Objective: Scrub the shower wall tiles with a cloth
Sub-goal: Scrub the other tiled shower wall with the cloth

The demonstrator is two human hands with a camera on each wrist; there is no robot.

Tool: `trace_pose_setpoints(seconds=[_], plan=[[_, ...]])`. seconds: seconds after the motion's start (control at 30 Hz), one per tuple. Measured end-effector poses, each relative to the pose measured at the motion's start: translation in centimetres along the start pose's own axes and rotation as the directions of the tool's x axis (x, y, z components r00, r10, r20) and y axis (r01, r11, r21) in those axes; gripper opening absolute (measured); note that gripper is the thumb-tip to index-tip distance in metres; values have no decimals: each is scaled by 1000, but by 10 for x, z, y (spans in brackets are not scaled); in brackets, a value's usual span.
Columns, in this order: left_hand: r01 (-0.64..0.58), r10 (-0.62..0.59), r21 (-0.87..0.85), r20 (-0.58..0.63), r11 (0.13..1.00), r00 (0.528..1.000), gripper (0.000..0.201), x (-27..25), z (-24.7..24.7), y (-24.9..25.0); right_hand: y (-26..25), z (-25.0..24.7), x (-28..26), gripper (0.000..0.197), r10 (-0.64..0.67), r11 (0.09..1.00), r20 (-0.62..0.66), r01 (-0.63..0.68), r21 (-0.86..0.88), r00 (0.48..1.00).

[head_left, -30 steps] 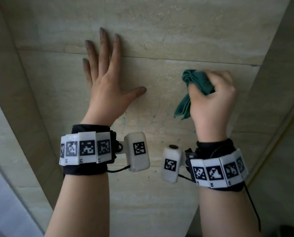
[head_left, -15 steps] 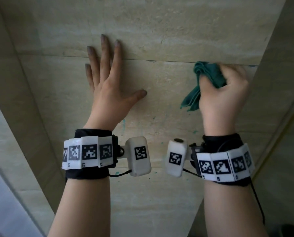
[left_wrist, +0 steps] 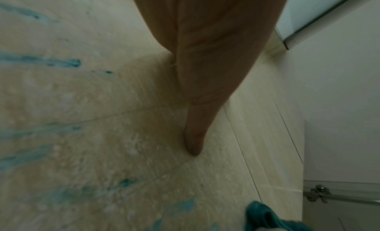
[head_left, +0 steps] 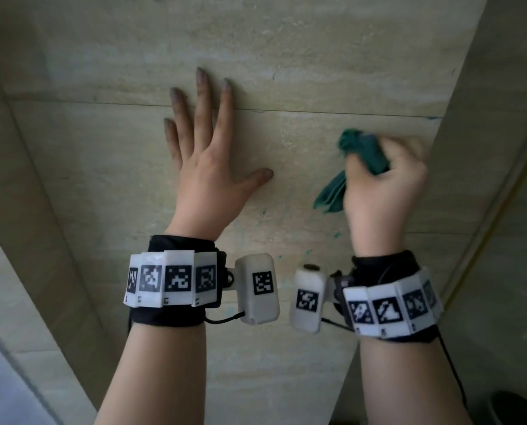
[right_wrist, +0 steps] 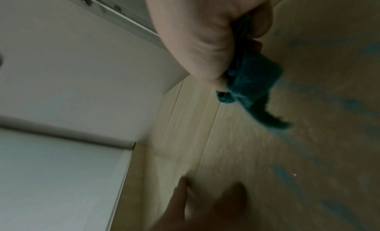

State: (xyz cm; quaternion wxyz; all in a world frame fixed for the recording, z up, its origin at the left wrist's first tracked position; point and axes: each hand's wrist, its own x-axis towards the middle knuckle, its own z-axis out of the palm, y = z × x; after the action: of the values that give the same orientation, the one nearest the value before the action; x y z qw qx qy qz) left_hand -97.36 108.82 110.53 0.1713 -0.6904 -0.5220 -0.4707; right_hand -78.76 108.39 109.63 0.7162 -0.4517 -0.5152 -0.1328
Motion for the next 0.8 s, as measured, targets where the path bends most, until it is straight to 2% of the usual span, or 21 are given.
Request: trace_pose_setpoints(seconds=[0.1,0.13,0.17,0.27,0.3,0.33,0.4,0.47,0.5,0.63,0.67,0.73,0.8], plan=[[6,-5,9,-7,1000,1000,112,0,1,1,-4,-1,-18,15,-38,999,248,36,13,968],[7,-6,6,-9,1000,1000,112,0,1,2,-1,-2,-16,16,-24,999,268,15,34,963],[7,-7,1,-9,1000,1000,112,0,2,3,4,-4,-10,18,0,999,233,-9,38,972],[1,-1,1,-9,1000,1000,111,-2,4,3,14,-11,8,23,50,999,9,-50,-18,999],[0,0,4,-9,1000,1000,111,-2,4,3,13,-11,7,22,44,998,-15,-44,-34,999],[0,0,7,-10,1000,1000,111,-2,5,3,9,-9,3,21,24,999,1,-24,-42,1000],[4,-3,12,-14,1000,1000,112,-1,6,3,1,-4,-11,16,-34,999,133,38,-22,990],[2,-2,15,-17,1000,1000,113,-1,6,4,-5,0,-19,12,-78,997,296,73,28,952],[-3,3,15,-16,1000,1000,112,-1,6,4,-6,2,-18,10,-86,996,322,75,47,943],[-45,45,8,4,999,999,109,-4,1,-3,-17,10,8,13,-99,993,158,88,74,982],[-60,60,7,12,998,998,108,-5,-1,-6,-24,14,12,13,-124,990,151,112,86,981],[-92,92,13,17,996,996,106,-6,-4,-14,-39,24,14,12,-210,974,230,183,134,950],[-114,113,30,15,993,993,104,-7,-5,-19,-54,35,9,11,-307,951,355,271,149,883]])
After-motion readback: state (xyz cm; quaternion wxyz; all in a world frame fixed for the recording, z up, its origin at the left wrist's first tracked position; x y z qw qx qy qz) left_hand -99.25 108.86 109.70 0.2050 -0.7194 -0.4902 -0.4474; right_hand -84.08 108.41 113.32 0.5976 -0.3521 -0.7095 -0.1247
